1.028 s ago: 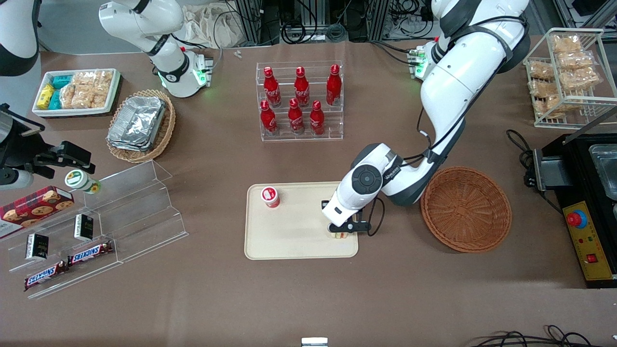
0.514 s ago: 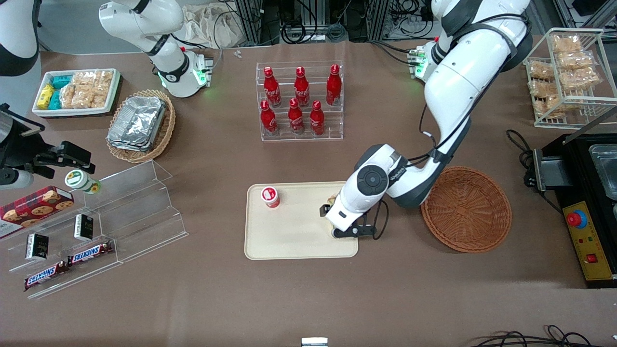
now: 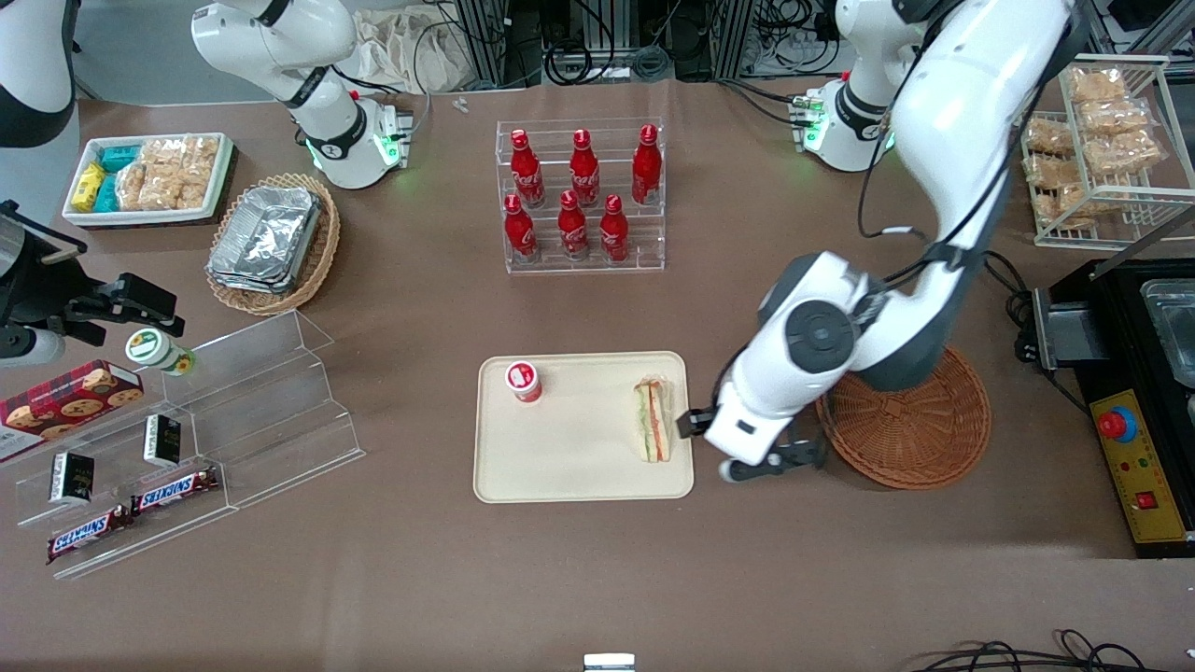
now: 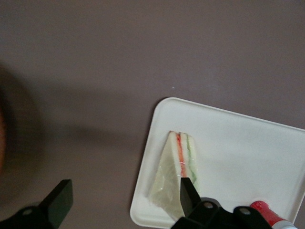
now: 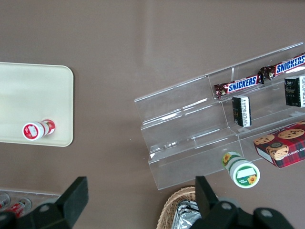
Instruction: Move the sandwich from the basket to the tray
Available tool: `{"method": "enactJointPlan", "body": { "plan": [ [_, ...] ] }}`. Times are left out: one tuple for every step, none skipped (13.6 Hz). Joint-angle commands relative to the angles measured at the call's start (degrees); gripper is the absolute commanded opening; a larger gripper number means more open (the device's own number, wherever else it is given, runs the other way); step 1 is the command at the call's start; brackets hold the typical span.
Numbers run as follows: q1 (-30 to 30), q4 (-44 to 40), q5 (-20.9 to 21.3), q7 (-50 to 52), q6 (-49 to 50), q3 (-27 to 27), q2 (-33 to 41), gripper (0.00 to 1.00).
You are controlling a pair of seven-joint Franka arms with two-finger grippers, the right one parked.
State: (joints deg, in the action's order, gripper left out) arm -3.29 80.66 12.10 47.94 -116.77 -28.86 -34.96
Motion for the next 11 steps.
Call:
{"method": "enactJointPlan", "body": {
  "plan": [
    [4.2,2.1,-1.4,-0.2,5.5,0.1,6.9,1.00],
    [6.9,2.5,-1.5,-0.3,6.5,-0.1,8.1,1.00],
    [8.4,2.7,-1.5,-1.3,8.1,-0.1,9.3,1.00],
    [9.0,3.2,-1.5,-5.4,10.4,0.1,10.4,1.00],
    [9.1,3.3,-1.6,-10.3,13.1,0.4,11.6,1.00],
    [9.9,3.4,-1.6,-14.3,15.2,1.3,12.4,1.00],
    [9.8,3.8,-2.1,-17.4,16.1,3.2,13.6,1.00],
    [9.7,5.0,-4.8,-21.3,16.3,5.5,15.1,1.00],
    [9.1,6.8,-7.6,-27.1,16.3,9.5,17.0,1.00],
    [7.3,9.2,-9.5,-33.4,16.2,14.0,19.3,1.00],
    [5.4,11.9,-11.5,-38.7,15.9,19.1,21.7,1.00]
  ]
}}
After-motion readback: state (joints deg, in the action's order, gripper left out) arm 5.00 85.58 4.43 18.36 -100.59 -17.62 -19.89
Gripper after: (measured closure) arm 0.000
